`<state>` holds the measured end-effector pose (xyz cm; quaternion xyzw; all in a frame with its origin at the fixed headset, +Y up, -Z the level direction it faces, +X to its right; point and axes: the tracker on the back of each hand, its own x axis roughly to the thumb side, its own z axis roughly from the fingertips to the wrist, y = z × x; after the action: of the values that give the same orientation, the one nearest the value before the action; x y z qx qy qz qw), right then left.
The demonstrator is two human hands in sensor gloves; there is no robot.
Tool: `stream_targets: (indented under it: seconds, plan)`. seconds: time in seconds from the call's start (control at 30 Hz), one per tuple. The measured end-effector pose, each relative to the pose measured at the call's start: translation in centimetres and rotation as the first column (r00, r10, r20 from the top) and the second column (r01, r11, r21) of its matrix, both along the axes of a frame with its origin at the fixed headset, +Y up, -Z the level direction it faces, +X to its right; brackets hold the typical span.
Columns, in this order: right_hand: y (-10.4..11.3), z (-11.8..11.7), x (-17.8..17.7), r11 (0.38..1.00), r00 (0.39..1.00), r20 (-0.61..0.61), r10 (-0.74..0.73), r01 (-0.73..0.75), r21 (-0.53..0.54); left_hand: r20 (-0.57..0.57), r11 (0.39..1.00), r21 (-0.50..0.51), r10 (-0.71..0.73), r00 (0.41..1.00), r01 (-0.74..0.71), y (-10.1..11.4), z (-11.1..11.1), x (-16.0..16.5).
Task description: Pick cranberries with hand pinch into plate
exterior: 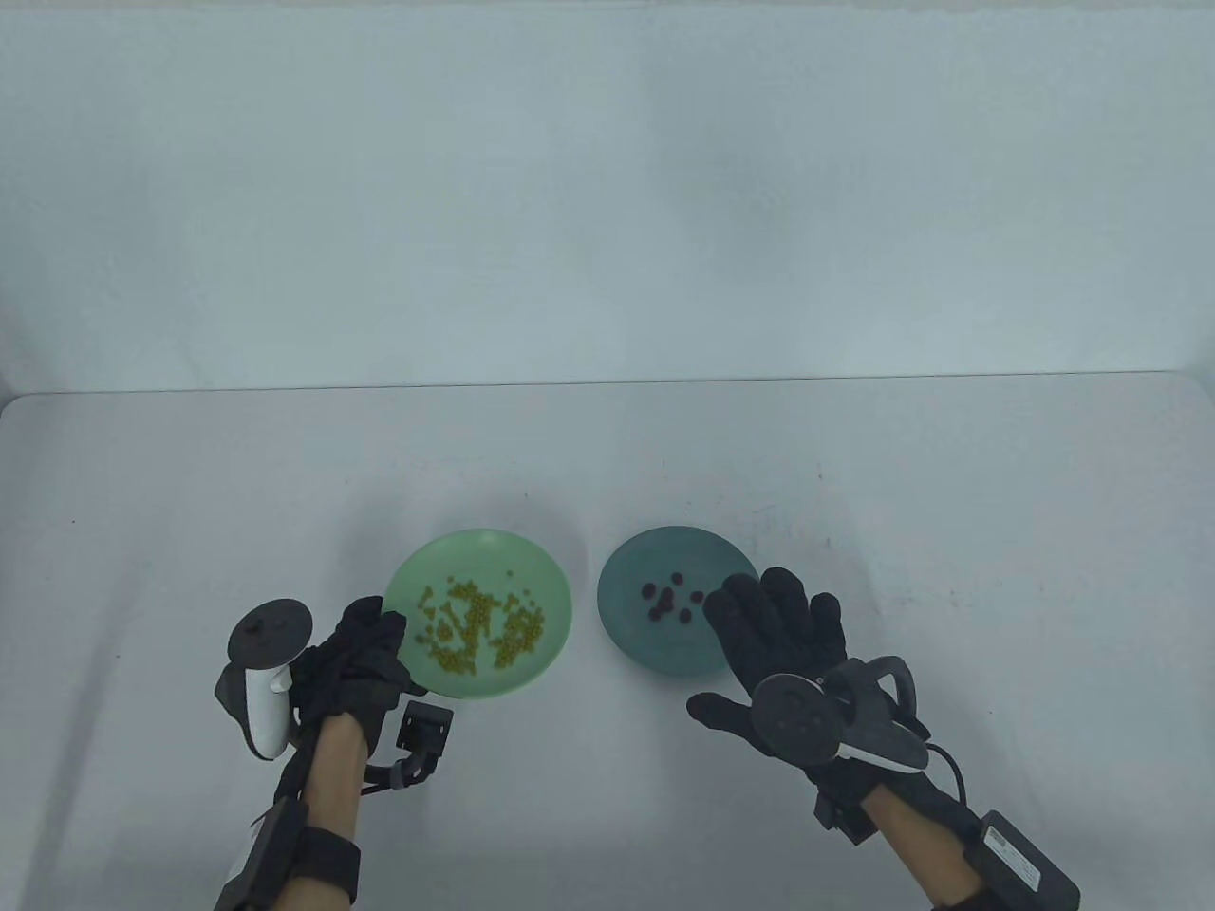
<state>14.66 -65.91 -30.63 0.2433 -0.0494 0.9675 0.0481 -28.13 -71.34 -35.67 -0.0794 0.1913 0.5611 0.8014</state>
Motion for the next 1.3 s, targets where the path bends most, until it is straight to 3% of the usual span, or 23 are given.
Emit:
stream_targets:
  seconds: [0.43, 0.83, 1.13, 1.3]
  plan:
    - [0.0, -0.1, 0.2, 1.0, 1.0, 0.009, -0.004, 0.005, -0.023, -0.066, 0.996, -0.091, 0.002, 0.998, -0.008, -2.7, -3.2, -0.1]
    - [-0.1, -0.1, 0.3, 0.999, 1.0, 0.009, 0.001, -0.001, -0.041, -0.06, 0.988, -0.15, -0.028, 0.998, 0.019, -5.0, -4.5, 0.6]
    - [-0.2, -0.1, 0.3, 0.999, 1.0, 0.009, 0.005, -0.004, -0.047, -0.047, 0.985, -0.163, -0.07, 0.996, 0.061, -5.1, -4.9, 0.8]
    - [-0.2, -0.1, 0.3, 0.999, 1.0, 0.009, 0.005, -0.005, -0.042, -0.012, 0.966, -0.172, -0.196, 0.981, 0.191, -4.5, -5.4, 1.3]
